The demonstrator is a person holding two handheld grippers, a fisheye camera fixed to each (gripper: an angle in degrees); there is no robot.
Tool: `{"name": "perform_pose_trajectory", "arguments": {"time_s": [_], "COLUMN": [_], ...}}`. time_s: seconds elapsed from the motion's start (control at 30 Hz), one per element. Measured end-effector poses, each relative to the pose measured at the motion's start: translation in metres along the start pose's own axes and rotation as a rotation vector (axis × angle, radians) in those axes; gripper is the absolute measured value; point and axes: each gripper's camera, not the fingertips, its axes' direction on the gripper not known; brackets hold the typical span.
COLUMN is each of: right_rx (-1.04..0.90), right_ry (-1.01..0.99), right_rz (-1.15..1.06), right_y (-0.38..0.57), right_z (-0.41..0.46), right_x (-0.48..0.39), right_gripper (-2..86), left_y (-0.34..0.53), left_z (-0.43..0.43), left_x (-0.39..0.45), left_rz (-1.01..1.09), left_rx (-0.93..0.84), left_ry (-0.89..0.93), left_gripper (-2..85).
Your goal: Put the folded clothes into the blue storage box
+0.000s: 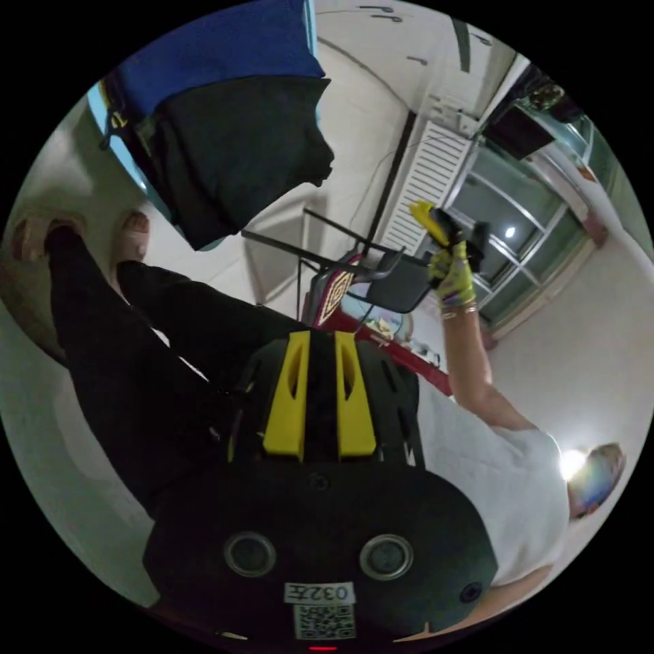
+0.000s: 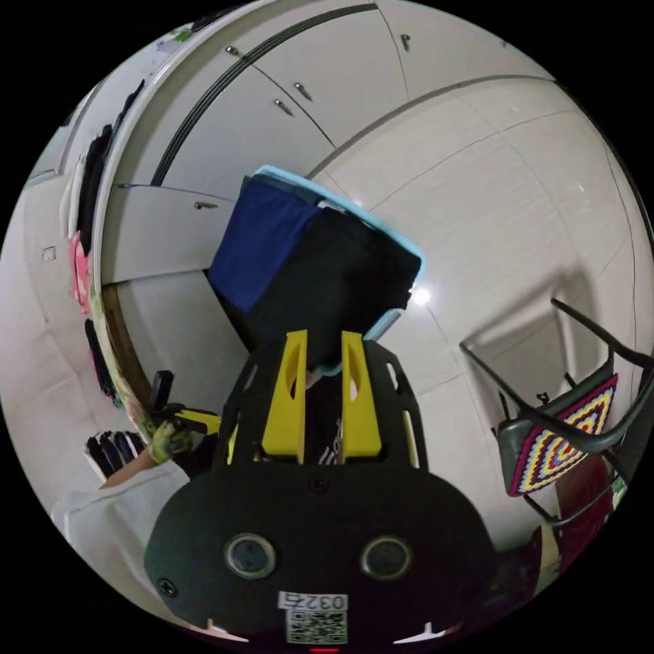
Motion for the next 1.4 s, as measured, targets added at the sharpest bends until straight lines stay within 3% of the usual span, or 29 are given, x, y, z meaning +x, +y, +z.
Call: {"name": "perform_pose_trajectory", "arguments": {"time_s": [0.1, 0.2, 0.5, 0.67, 0.77, 0.83, 1.0, 1.17, 1.27, 1.4], "right_rx": [-0.012, -0.007, -0.034, -0.033, -0.068, -0.097, -0.179, -0.265, -0.320, -0.395], "right_ry": [0.005, -0.122, -0.280, -0.304, -0.318, -0.324, -0.296, -0.285, -0.326, -0.358], "right_rz": [-0.019, -0.024, -0.250, -0.489, -0.623, -0.691, -0.879, -1.066, -1.119, -1.155], "right_y": [0.025, 0.043, 0.054, 0.058, 0.063, 0.065, 0.081, 0.116, 0.139, 0.161], "right_z": [0.002, 0.003, -0.017, -0.043, -0.052, -0.055, -0.063, -0.073, -0.077, -0.080], "right_x": [-0.006, -0.016, -0.112, -0.203, -0.261, -0.298, -0.397, -0.489, -0.523, -0.554], "right_gripper": [7.4, 6.6, 5.7, 5.2, 5.1, 5.1, 5.1, 5.1, 5.1, 5.0], "left_y": [0.033, 0.069, 0.207, 0.328, 0.389, 0.421, 0.511, 0.589, 0.614, 0.651], "left_z": [-0.005, -0.017, -0.083, -0.108, -0.113, -0.113, -0.125, -0.139, -0.138, -0.129], "left_x": [0.017, 0.054, 0.175, 0.235, 0.245, 0.245, 0.237, 0.221, 0.229, 0.242], "left_rz": [0.076, 0.191, 0.364, 0.247, 0.054, -0.030, -0.218, -0.163, -0.257, -0.205], "left_rx": [0.039, 0.124, 0.690, 1.007, 1.050, 1.058, 1.261, 1.489, 1.498, 1.626], "left_ry": [-0.036, -0.144, -0.357, -0.816, -1.069, -1.135, -1.015, -0.565, -0.533, -0.433], "left_gripper": [0.0, -0.7, -0.9, -0.9, -0.9, -0.9, -0.9, -0.9, -0.9, -0.9]}}
